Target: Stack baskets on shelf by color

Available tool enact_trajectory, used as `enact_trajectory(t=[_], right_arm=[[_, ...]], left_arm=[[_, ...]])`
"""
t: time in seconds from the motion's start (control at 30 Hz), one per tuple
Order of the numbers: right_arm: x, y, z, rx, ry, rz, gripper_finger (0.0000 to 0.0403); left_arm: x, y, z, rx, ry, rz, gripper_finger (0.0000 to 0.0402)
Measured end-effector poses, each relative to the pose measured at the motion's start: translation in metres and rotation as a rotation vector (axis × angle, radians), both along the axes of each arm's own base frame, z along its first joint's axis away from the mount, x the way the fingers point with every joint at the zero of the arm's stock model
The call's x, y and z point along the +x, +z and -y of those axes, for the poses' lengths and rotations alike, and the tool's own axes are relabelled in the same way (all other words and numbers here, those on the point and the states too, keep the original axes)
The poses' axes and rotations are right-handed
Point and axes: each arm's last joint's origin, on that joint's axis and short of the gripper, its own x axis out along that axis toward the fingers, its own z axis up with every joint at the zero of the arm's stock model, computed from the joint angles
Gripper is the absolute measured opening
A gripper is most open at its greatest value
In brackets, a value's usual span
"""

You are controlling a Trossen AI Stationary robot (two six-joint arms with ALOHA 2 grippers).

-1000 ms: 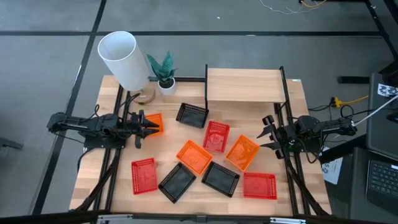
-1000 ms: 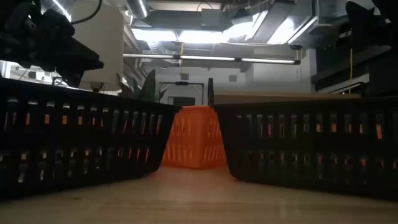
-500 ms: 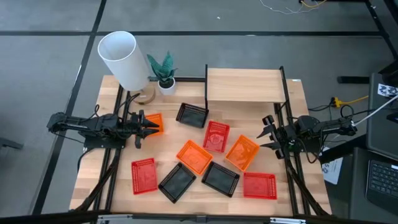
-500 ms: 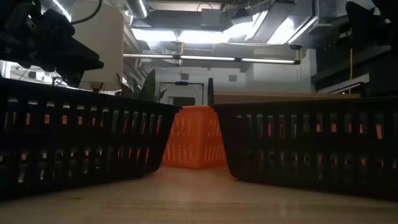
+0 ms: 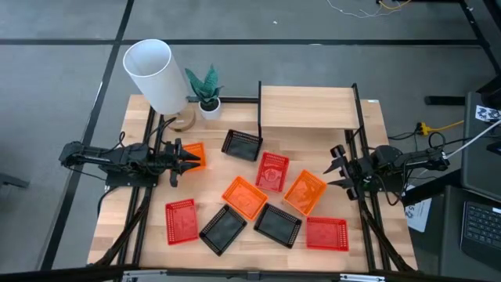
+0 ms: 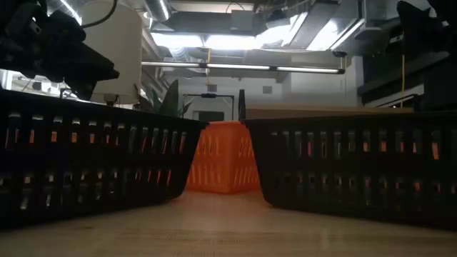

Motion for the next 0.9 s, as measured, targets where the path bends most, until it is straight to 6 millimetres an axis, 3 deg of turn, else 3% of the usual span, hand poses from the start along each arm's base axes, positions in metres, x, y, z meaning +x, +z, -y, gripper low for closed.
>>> enact_trajectory(t=[0.57,0.73,0.9], right_arm=[[-0.0016,0.0047,-0.0002,0.101,0.046,0.012,0.0161],[-0.0016,0.006,0.0008,0.114,0.015,0.025,0.0161],[-0.0016,0.006,0.0008,0.111,0.014,0.026,0.0161]], left_arm=[[0.0,0.0,0.0,0.0,0.001,0.0,0.0105],[0.0,0.0006,-0.0001,0.115,0.002,-0.006,0.0103],[-0.0003,0.008,-0.0001,0.122,0.008,0.069,0.0105]])
